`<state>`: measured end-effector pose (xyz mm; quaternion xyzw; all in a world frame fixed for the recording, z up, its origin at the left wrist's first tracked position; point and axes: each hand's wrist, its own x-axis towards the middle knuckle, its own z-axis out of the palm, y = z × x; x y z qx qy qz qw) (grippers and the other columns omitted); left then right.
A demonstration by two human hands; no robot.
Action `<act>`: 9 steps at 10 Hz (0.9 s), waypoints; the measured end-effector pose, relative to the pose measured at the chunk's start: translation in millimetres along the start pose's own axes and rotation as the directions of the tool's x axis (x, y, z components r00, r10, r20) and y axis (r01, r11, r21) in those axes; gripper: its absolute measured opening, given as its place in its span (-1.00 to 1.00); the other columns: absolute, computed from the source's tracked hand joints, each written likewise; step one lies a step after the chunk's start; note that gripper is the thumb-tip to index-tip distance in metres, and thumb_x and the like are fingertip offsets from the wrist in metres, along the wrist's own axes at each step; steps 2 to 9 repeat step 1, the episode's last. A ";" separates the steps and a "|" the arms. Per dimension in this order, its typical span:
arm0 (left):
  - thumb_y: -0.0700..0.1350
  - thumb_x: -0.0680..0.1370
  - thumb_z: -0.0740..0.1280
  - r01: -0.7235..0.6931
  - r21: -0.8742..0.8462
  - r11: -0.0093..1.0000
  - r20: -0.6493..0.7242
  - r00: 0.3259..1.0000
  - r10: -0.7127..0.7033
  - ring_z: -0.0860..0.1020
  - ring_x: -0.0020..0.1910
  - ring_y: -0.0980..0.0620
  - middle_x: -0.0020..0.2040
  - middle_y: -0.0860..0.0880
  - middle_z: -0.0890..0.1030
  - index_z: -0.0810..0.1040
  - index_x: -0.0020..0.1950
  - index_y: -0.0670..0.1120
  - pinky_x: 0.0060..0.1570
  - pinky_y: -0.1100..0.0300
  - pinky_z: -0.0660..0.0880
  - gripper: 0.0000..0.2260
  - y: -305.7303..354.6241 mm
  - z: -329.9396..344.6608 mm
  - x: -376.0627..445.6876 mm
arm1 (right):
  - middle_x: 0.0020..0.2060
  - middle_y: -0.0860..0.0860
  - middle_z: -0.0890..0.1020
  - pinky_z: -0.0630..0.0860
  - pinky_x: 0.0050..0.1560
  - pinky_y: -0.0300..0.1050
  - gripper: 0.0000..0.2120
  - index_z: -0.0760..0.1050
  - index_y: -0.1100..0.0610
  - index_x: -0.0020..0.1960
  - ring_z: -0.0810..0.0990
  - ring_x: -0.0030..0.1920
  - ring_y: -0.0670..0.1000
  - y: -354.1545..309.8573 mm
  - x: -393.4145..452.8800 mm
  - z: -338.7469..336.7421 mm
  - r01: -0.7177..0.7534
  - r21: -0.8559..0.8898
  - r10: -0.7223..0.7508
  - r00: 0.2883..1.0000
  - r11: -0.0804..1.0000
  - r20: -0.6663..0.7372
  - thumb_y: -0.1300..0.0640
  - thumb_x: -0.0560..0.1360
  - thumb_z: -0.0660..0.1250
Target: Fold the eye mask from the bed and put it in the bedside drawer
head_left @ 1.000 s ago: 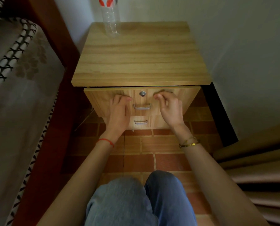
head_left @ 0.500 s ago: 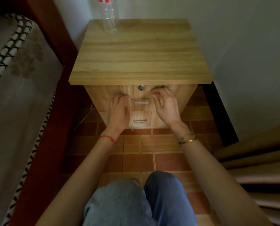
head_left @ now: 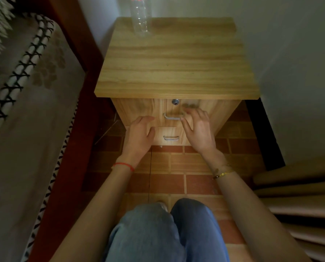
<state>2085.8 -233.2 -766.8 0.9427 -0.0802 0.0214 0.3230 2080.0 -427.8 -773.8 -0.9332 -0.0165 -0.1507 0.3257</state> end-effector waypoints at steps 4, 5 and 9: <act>-0.14 0.56 0.27 0.069 -0.017 0.997 0.004 0.998 -0.069 0.54 0.21 0.00 0.27 -0.02 0.56 0.53 0.30 -0.05 0.16 0.18 0.47 -0.70 10.1 -21.9 -2.3 | 0.13 0.15 0.57 0.40 0.22 -0.04 -0.72 0.48 0.19 0.24 0.47 0.17 0.14 -13.7 0.8 -10.9 -0.064 -0.003 0.064 0.996 0.998 0.063 0.11 0.57 0.25; -0.14 0.56 0.27 0.069 -0.017 0.997 0.004 0.998 -0.069 0.54 0.21 0.00 0.27 -0.02 0.56 0.53 0.30 -0.05 0.16 0.18 0.47 -0.70 10.1 -21.9 -2.3 | 0.13 0.15 0.57 0.40 0.22 -0.04 -0.72 0.48 0.19 0.24 0.47 0.17 0.14 -13.7 0.8 -10.9 -0.064 -0.003 0.064 0.996 0.998 0.063 0.11 0.57 0.25; -0.14 0.56 0.27 0.069 -0.017 0.997 0.004 0.998 -0.069 0.54 0.21 0.00 0.27 -0.02 0.56 0.53 0.30 -0.05 0.16 0.18 0.47 -0.70 10.1 -21.9 -2.3 | 0.13 0.15 0.57 0.40 0.22 -0.04 -0.72 0.48 0.19 0.24 0.47 0.17 0.14 -13.7 0.8 -10.9 -0.064 -0.003 0.064 0.996 0.998 0.063 0.11 0.57 0.25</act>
